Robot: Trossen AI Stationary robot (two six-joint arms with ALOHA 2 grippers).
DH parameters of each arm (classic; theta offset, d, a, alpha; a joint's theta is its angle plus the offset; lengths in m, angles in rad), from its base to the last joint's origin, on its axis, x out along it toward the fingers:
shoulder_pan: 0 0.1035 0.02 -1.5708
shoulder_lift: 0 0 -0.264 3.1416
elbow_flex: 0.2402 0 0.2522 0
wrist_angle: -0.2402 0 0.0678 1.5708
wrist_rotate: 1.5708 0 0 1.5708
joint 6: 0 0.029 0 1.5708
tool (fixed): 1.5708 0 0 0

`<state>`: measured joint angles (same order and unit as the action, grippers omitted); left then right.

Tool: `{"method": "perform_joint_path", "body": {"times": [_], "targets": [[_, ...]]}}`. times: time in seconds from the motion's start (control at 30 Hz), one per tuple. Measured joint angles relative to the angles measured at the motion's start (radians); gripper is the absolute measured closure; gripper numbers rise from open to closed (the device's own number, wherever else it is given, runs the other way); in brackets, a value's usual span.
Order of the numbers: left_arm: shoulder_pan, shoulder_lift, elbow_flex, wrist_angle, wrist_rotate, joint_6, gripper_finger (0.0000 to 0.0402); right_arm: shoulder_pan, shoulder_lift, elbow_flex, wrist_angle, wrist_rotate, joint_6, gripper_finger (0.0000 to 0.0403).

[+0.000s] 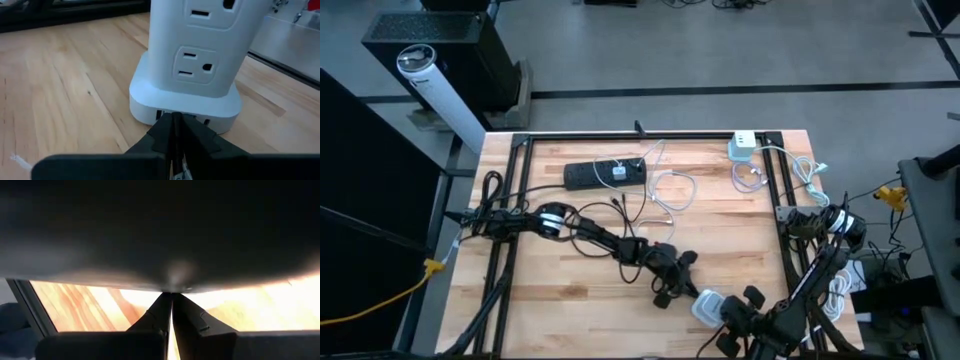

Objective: Insert USB
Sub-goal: Insert black charger cable into the bottom white outlet extension

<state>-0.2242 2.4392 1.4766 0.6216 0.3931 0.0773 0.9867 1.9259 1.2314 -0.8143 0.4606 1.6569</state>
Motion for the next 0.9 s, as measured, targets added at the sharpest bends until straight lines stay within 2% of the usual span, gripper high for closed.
{"method": "perform_joint_path", "body": {"times": [0.1, 0.3, 0.6, 0.77, 0.9], "targets": [[0.002, -0.014, 0.001, -0.046, -0.001, 0.011, 0.0378, -0.004, -0.004, 0.038, -0.059, -0.026, 0.008, 0.0403], [0.010, -0.017, 0.002, -0.057, 0.014, 0.013, 0.0348, -0.009, -0.036, 0.141, -0.229, -0.059, -0.005, 0.0403], [0.016, -0.032, 0.003, -0.109, 0.014, 0.035, 0.0352, -0.007, -0.085, 0.305, -0.380, -0.105, -0.040, 0.0403], [0.026, -0.095, 0.034, -0.261, 0.007, 0.059, 0.0352, -0.030, -0.193, 0.336, -0.448, -0.165, -0.019, 0.0403], [0.045, -0.173, 0.063, -0.406, -0.017, 0.102, 0.0353, -0.088, -0.340, 0.338, -0.542, -0.117, -0.016, 0.0403]]}}
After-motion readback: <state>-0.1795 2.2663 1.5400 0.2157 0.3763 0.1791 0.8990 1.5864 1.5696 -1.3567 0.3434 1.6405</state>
